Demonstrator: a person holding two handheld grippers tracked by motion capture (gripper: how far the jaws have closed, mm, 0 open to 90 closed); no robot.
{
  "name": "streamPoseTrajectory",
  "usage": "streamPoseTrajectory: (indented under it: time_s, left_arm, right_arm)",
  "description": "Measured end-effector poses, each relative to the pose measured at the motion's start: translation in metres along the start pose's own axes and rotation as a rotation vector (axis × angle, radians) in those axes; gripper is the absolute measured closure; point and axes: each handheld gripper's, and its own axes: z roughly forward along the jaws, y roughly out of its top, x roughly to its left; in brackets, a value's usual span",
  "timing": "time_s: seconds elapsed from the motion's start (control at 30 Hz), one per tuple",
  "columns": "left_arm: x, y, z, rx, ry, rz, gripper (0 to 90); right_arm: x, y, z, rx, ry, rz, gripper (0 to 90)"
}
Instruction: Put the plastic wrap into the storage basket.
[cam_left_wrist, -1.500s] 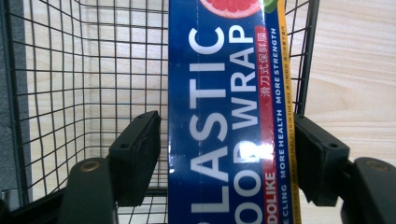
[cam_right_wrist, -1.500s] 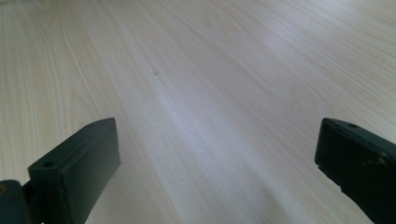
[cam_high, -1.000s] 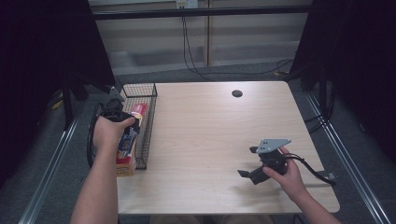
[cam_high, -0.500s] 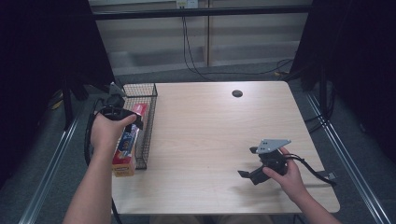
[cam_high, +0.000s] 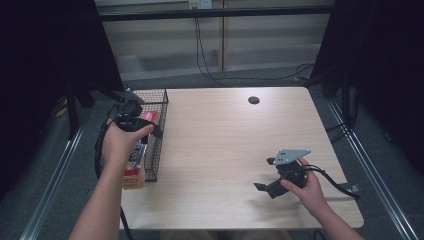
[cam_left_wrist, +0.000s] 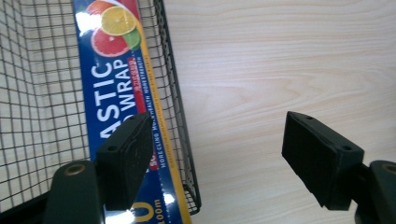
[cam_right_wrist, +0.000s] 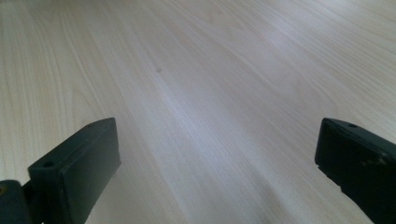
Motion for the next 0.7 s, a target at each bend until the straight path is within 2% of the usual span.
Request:
streamPoseTrajectory:
  time_s: [0.23, 0.7]
  left_arm:
    - [-0.009, -0.002, -0.001, -0.046, -0.025, 0.034, 24.9]
    - [-0.032, -0.007, 0.003, -0.091, -0.087, 0.103, 25.0]
  right_arm:
    - [0.000, 0.000, 0.000, 0.003, 0.002, -0.006, 0.0]
    - [0.000, 0.000, 0.000, 0.004, 0.001, -0.005, 0.0]
